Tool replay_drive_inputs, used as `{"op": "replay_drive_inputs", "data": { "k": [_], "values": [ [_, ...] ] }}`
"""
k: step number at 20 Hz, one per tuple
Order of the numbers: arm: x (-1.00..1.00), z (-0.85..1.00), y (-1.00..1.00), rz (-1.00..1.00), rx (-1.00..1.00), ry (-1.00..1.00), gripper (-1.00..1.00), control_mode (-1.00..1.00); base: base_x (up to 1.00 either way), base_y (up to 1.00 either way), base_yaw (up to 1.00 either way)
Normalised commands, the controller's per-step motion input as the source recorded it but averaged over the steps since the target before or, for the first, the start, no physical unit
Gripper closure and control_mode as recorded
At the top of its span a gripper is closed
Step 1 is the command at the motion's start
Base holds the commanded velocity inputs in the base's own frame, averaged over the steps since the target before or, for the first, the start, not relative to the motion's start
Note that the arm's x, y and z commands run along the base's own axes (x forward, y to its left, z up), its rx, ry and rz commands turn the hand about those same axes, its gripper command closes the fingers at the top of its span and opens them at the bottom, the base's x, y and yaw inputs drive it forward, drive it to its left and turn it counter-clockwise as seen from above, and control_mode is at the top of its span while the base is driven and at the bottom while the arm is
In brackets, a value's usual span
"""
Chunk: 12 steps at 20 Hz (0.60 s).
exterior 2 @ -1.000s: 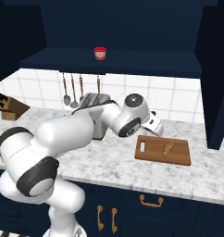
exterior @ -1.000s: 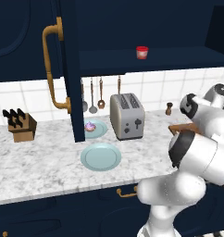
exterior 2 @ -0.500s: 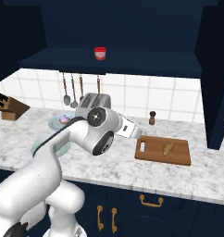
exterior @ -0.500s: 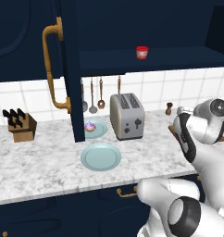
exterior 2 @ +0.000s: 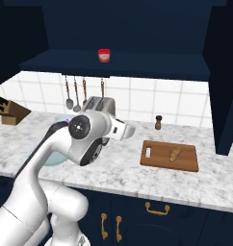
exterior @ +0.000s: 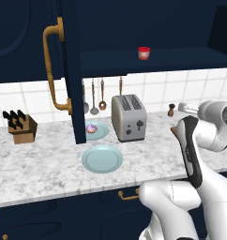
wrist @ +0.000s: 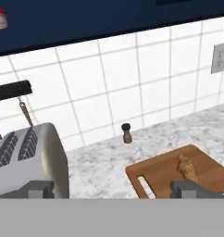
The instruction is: From the different types of pastries on the counter, select a croissant and place it on the cutting board. Then retrieve a jar of jam from the cabinet and place it alongside the croissant on the cutting board.
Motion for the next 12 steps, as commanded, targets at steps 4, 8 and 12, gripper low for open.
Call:
{"op": "replay_drive_inputs", "data": {
  "k": [4,8,12],
  "values": [
    [-0.31,0.59,0.1,0.21,-0.02,0.0,-1.0,-1.0,0.0,0.0,0.0],
    [-0.1,0.7,0.03,0.18,0.01,0.09,-1.0,-1.0,0.0,0.0,0.0],
    [-0.17,0.66,0.17,0.17,0.0,0.04,-1.0,-1.0,0.0,0.0,0.0]
  ]
}}
